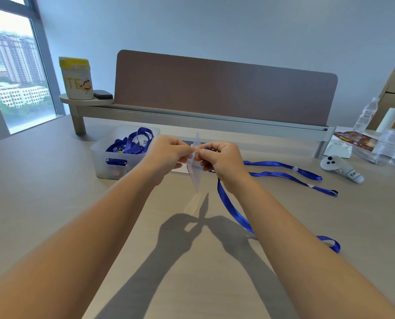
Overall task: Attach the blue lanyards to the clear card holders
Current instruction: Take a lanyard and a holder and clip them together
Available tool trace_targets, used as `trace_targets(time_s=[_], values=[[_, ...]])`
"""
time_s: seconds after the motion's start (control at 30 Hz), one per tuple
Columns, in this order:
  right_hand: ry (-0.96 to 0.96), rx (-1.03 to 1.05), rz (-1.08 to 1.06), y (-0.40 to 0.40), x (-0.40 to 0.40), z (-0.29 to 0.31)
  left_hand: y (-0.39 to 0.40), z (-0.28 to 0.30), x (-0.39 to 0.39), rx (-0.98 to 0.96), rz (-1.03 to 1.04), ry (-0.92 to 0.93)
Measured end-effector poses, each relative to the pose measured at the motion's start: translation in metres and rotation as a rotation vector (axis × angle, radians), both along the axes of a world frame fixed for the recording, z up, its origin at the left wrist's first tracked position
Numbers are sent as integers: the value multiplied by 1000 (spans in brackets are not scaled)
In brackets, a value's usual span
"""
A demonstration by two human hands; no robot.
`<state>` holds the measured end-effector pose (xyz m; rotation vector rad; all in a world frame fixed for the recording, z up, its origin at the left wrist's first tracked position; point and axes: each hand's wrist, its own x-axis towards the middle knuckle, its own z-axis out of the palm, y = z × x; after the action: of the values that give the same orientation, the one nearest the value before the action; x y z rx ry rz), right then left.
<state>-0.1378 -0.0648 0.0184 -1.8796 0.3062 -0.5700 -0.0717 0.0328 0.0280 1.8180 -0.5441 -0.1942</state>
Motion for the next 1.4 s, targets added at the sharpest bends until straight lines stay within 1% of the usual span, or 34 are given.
trace_targets(time_s=[0.1, 0.2, 0.33, 0.43, 0.57, 0.7, 0.83, 0.9, 0.93, 0.97, 1.03, 1.1, 1.13, 1.2, 1.23, 1.27, 1.33, 1.4], values=[[-6, 7, 15, -2, 0, 4, 2, 1, 1, -30, -40, 34], [-9, 20, 17, -2, 1, 5, 2, 2, 0, -31, -50, 1], [-26, 101, -11, 0, 4, 1, -1, 1, -3, 9, 26, -163], [-36, 161, -24, 3, 7, 0, -1, -1, -3, 7, 58, -228], [-46, 160, -42, 6, 9, -1, 0, -2, 2, 6, 38, -237], [-59, 104, -38, 6, 12, -1, 4, -3, 5, 14, -6, -259], [-58, 109, -5, 6, 12, -1, 4, -1, 6, -17, -53, -228], [-80, 179, 30, 5, 11, 2, 4, 0, 7, -36, -74, -129], [-90, 218, 65, 4, 9, 5, 5, 0, 9, -45, -88, -23], [-92, 244, 106, 3, 8, 9, 7, -1, 11, -40, -109, 121], [-81, 274, 173, 0, 8, 16, 15, -4, 13, 33, -193, 414], [-57, 282, 191, -3, 8, 19, 20, -12, 14, 99, -309, 624], [-35, 276, 190, -4, 8, 19, 20, -16, 14, 89, -352, 709], [19, 270, 207, -8, 7, 15, 17, -23, 12, -13, -378, 845], [49, 273, 230, -11, 6, 13, 15, -24, 10, -108, -358, 890], [83, 275, 258, -14, 3, 11, 12, -25, 8, -226, -309, 917], [173, 231, 300, -20, -4, 8, 7, -25, 8, -452, -142, 926], [306, 65, 254, -24, -11, 7, 3, -21, 8, -555, 23, 887]])
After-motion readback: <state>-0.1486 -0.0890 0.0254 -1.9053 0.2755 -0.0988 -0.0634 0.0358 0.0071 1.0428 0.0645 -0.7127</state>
